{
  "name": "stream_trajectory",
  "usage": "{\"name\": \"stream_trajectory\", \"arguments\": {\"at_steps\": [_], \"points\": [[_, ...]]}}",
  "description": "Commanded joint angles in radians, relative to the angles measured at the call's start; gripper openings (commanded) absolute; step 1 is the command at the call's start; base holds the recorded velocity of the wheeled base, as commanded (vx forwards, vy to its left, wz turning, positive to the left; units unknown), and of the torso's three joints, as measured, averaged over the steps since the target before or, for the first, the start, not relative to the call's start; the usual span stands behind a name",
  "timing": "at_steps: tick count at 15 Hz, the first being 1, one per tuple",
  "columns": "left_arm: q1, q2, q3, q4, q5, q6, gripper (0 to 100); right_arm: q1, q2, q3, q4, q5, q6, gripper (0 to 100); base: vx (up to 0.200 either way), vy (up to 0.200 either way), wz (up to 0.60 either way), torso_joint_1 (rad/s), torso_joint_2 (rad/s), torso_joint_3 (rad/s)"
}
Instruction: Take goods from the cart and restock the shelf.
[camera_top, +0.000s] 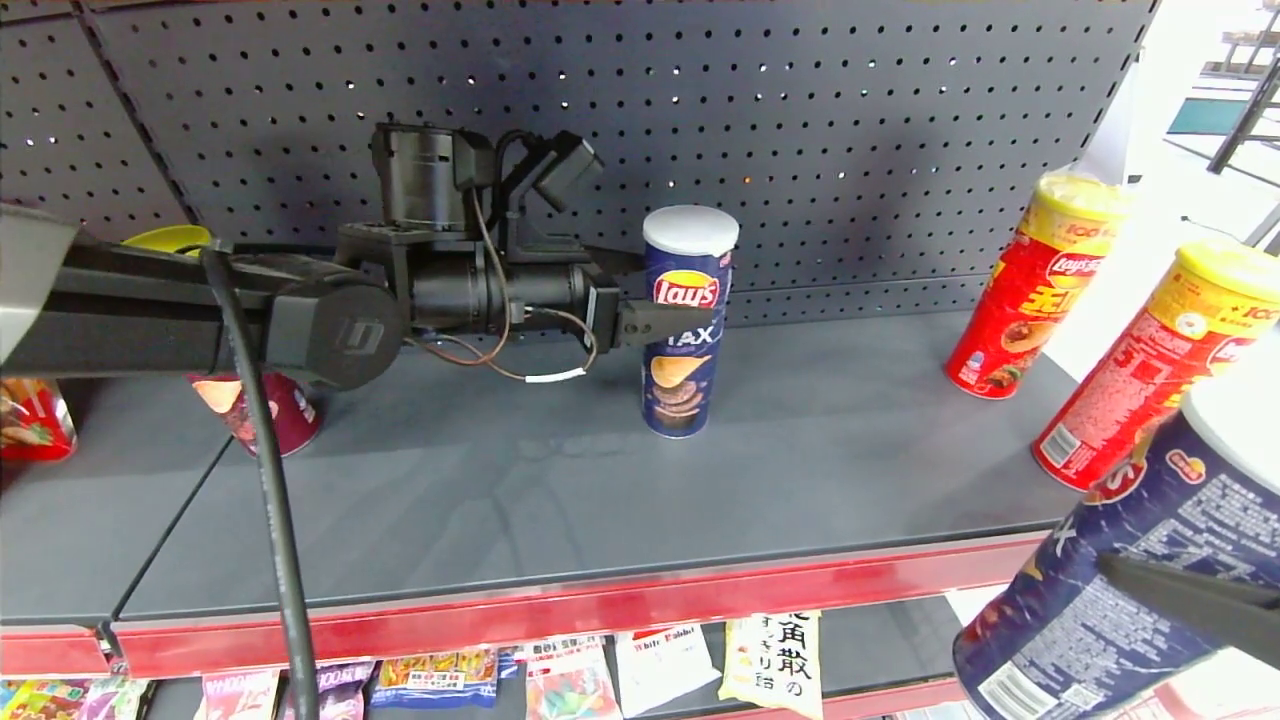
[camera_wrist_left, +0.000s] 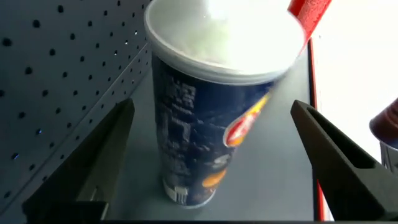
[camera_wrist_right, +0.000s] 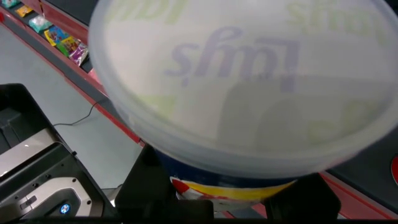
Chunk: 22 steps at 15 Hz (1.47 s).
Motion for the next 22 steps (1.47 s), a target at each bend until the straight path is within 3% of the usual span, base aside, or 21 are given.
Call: {"name": "stream_trajectory", "arguments": {"at_steps": [1, 7, 8, 14, 17, 19, 22], "points": [[-0.004, 0.036, -0.031, 0.000, -0.010, 0.000, 100, 0.000, 0.000, 0.000, -0.001, 0.000, 0.000, 0, 0.000, 0.000, 0.00, 0.000, 0.00, 0.000], [-0.005, 0.114, -0.125, -0.001, -0.018, -0.005, 100, 0.000, 0.000, 0.006, 0.001, 0.000, 0.000, 0, 0.000, 0.000, 0.00, 0.000, 0.00, 0.000], [-0.005, 0.123, -0.140, -0.001, -0.016, -0.005, 0, 0.000, 0.000, 0.007, 0.001, 0.000, 0.000, 0, 0.000, 0.000, 0.00, 0.000, 0.00, 0.000], [-0.027, 0.100, -0.137, 0.000, -0.010, -0.019, 0, -0.004, 0.008, 0.012, 0.001, 0.000, 0.001, 0, 0.000, 0.000, 0.00, 0.000, 0.00, 0.000], [-0.025, 0.008, -0.036, 0.000, -0.005, -0.020, 0, -0.004, 0.014, 0.006, -0.001, 0.002, 0.001, 0, 0.000, 0.000, 0.00, 0.000, 0.00, 0.000], [-0.027, -0.112, 0.114, -0.004, 0.004, -0.017, 0, -0.004, 0.021, 0.001, -0.002, 0.003, 0.001, 0, 0.000, 0.000, 0.00, 0.000, 0.00, 0.000], [-0.060, -0.207, 0.243, -0.006, 0.053, -0.014, 0, -0.004, 0.023, 0.001, -0.002, 0.006, 0.001, 0, 0.000, 0.000, 0.00, 0.000, 0.00, 0.000]]}}
